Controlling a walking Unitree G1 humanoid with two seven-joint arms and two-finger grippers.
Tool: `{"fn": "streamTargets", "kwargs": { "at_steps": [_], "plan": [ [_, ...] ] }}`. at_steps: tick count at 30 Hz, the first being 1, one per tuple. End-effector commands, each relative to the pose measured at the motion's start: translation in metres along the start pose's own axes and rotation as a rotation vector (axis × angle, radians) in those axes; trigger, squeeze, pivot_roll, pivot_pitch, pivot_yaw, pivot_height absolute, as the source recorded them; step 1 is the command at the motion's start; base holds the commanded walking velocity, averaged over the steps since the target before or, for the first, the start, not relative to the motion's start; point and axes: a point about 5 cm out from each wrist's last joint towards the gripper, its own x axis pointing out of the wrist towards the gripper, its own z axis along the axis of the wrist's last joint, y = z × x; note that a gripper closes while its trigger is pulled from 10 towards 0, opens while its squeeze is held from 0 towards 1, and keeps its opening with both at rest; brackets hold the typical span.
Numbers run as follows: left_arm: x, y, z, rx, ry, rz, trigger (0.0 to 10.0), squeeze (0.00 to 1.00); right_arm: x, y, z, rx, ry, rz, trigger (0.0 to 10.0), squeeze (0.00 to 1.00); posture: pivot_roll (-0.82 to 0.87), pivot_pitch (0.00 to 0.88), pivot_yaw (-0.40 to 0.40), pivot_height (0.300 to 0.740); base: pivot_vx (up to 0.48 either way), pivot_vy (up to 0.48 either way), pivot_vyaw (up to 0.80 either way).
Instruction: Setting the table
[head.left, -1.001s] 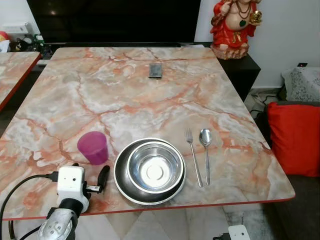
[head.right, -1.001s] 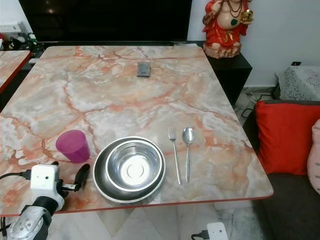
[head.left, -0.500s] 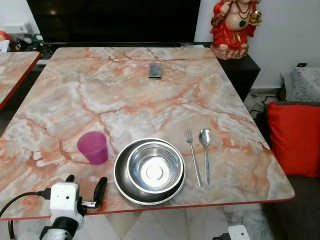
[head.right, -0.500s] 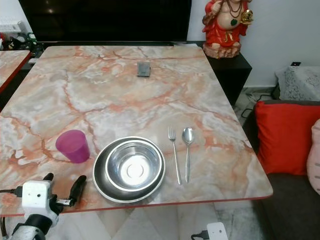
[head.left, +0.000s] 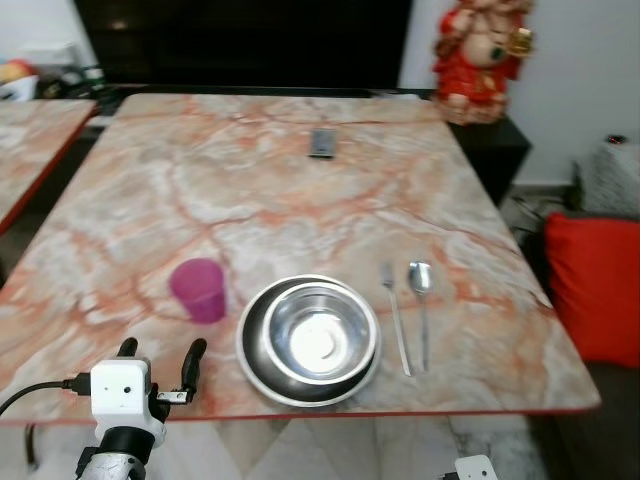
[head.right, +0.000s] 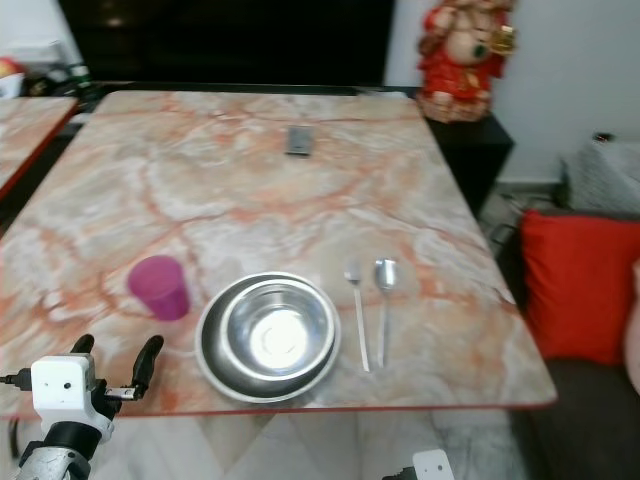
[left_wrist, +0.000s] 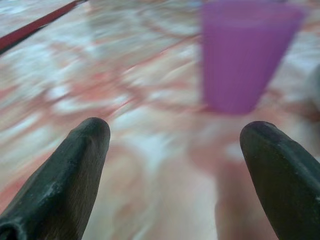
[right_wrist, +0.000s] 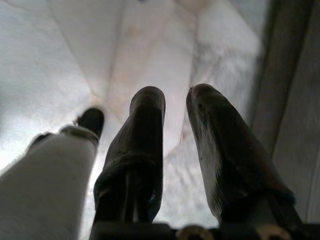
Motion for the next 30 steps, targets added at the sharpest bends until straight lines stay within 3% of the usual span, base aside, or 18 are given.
{"fn": "streamTargets", "kwargs": {
  "at_steps": [1, 8, 11, 13, 18, 23, 26, 28, 30],
  "plan": [
    [-0.004, 0.0, 0.0, 0.005, -0.002, 0.007, 10.0, 0.0, -0.001, 0.001, -0.007, -0.013, 0.027, 0.009, 10.0, 0.0, 0.05, 0.093, -0.031, 0.74, 0.0, 0.0, 0.73],
    [-0.006, 0.001, -0.002, 0.012, 0.003, 0.016, 10.0, 0.0, -0.001, 0.001, -0.007, 0.003, 0.029, 0.005, 10.0, 0.0, 0.06, 0.104, -0.03, 0.74, 0.0, 0.0, 0.15],
    [-0.007, 0.011, -0.001, 0.058, -0.011, 0.1, 10.0, 0.0, -0.001, 0.001, -0.006, 0.004, 0.03, 0.004, 10.0, 0.0, 0.06, 0.107, -0.031, 0.74, 0.0, 0.0, 0.0],
    [-0.011, 0.03, -0.006, 0.117, -0.002, 0.278, 10.0, 0.0, -0.001, 0.001, -0.006, 0.002, 0.032, 0.004, 10.0, 0.0, 0.06, 0.109, -0.031, 0.74, 0.0, 0.0, 0.0],
    [-0.026, 0.065, -0.01, 0.192, 0.026, 0.532, 10.0, 0.0, -0.001, 0.001, -0.006, 0.005, 0.033, 0.004, 10.0, 0.0, 0.06, 0.114, -0.032, 0.74, 0.0, 0.0, 0.0],
    [-0.057, 0.112, -0.029, 0.237, 0.146, 0.815, 10.0, 0.0, -0.001, 0.002, -0.006, 0.004, 0.035, 0.003, 10.0, 0.0, 0.06, 0.119, -0.032, 0.74, 0.0, 0.0, 0.0],
    [-0.061, 0.115, -0.032, 0.256, 0.163, 0.832, 10.0, 0.0, -0.001, 0.002, -0.006, 0.004, 0.035, 0.003, 10.0, 0.0, 0.06, 0.12, -0.032, 0.74, 0.0, 0.0, 0.0],
    [-0.069, 0.122, -0.055, 0.281, 0.295, 0.864, 10.0, 0.0, -0.001, 0.002, -0.006, 0.005, 0.035, 0.003, 10.0, 0.0, 0.06, 0.122, -0.034, 0.74, 0.0, 0.0, 0.0],
    [-0.07, 0.123, -0.06, 0.272, 0.317, 0.865, 10.0, 0.0, -0.001, 0.002, -0.006, 0.004, 0.035, 0.003, 10.0, 0.0, 0.06, 0.122, -0.034, 0.74, 0.0, 0.0, 0.0]
  ]
}}
